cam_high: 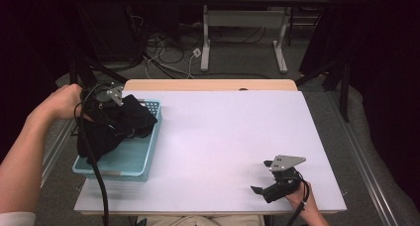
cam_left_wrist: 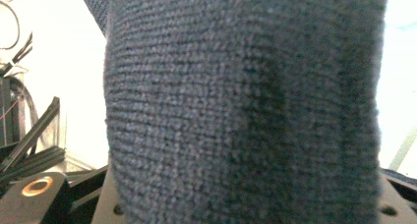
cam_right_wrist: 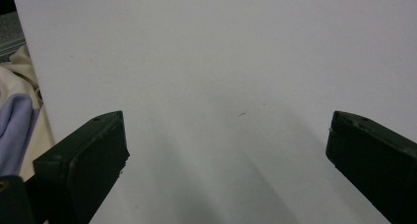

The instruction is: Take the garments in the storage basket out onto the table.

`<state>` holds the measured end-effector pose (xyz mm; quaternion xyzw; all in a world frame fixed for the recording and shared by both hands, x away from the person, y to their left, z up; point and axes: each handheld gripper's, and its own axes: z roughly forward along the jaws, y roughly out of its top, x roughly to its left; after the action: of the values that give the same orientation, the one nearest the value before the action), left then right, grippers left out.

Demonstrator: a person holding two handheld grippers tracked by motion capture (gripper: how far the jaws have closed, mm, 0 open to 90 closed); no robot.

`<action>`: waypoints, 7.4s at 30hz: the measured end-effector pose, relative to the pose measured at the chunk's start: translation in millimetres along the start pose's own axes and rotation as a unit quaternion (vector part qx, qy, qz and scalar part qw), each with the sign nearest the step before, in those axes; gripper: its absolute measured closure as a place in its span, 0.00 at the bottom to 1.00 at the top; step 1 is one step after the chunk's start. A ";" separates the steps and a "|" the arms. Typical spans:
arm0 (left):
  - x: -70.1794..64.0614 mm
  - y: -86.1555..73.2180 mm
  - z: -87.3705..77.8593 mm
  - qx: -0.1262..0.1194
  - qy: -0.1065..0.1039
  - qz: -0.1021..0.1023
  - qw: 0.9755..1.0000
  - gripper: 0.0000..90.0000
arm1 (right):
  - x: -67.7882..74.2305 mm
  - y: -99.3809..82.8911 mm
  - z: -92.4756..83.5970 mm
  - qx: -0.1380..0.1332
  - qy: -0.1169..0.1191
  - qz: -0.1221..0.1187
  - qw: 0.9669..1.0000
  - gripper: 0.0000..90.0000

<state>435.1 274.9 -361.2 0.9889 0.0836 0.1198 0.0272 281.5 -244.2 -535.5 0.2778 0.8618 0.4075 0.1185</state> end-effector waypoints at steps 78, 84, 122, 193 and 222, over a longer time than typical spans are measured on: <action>-1.5 135.7 -95.3 -0.053 -0.008 0.109 0.993 0.60 | 0.9 -0.1 -1.0 -0.006 0.007 0.000 1.000 0.02; -4.7 155.5 -91.3 -0.070 -0.004 0.120 0.990 0.60 | 0.2 -0.3 -0.9 -0.004 0.008 0.002 1.000 0.02; -28.4 228.0 -31.3 -0.147 -0.031 0.160 0.975 0.59 | -1.2 -0.7 -2.1 -0.005 0.005 0.001 1.000 0.02; -79.8 205.3 107.0 -0.259 -0.024 -0.078 0.962 0.56 | -0.1 -0.6 -1.6 -0.012 0.006 0.003 1.000 0.02; -105.2 188.0 147.1 -0.293 -0.043 -0.139 0.945 0.52 | -0.6 -0.2 -2.0 -0.003 0.008 -0.003 1.000 0.02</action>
<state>399.8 66.7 -514.4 0.9201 0.1805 0.0911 0.3355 281.1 -245.9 -534.4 0.2715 0.8626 0.4116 0.1133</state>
